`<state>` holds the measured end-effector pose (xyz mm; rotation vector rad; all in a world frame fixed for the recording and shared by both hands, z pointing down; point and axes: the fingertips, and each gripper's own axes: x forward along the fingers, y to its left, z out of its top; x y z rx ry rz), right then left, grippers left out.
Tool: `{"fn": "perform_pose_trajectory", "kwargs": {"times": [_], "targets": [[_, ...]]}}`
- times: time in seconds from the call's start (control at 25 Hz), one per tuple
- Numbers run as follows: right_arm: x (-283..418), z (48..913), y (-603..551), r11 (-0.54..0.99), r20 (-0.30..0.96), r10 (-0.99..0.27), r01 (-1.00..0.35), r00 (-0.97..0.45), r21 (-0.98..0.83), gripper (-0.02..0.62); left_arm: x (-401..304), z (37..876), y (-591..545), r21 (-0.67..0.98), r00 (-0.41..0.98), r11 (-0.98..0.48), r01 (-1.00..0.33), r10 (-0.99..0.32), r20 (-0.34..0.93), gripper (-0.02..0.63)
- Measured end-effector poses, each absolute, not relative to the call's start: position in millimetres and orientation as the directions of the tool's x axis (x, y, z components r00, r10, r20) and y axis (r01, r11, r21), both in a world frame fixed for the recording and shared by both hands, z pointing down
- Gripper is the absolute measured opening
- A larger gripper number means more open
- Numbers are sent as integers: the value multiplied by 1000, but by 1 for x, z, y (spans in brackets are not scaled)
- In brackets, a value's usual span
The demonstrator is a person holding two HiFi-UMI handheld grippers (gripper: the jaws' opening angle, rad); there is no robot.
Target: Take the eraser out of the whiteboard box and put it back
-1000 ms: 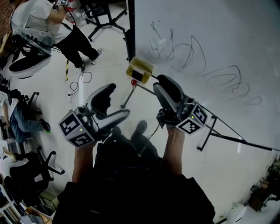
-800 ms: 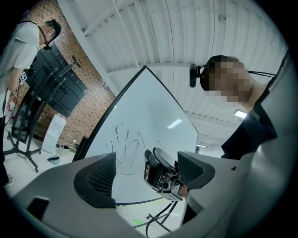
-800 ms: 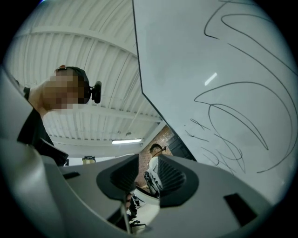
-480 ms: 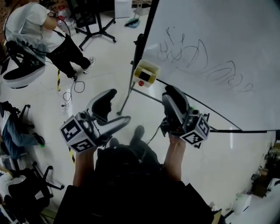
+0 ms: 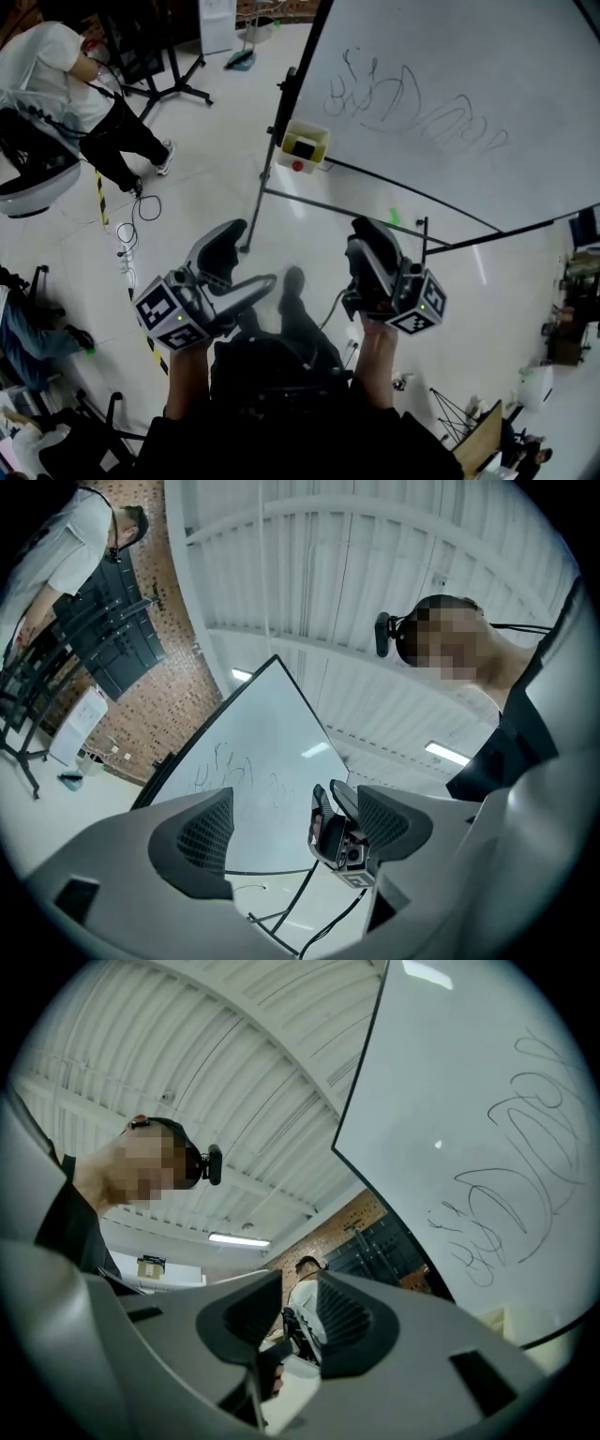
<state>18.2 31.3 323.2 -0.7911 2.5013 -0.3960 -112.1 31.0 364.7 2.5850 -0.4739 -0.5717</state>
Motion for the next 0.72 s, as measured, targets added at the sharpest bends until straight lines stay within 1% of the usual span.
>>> {"fn": "perform_pose_trajectory", "kwargs": {"times": [0.12,0.44,0.72], "targets": [[11,318,47,784,-343,-611,-484,-714,-389,129,-117,368,43,506,861,-840,-193,-393,-323,414],[4,298,71,800,-364,-596,-487,-716,-351,129,-113,354,53,471,859,-862,-188,-376,-346,413],[24,294,100,808,-389,-586,-475,-711,-349,129,-87,349,76,458,873,-868,-192,-364,-324,414]]}}
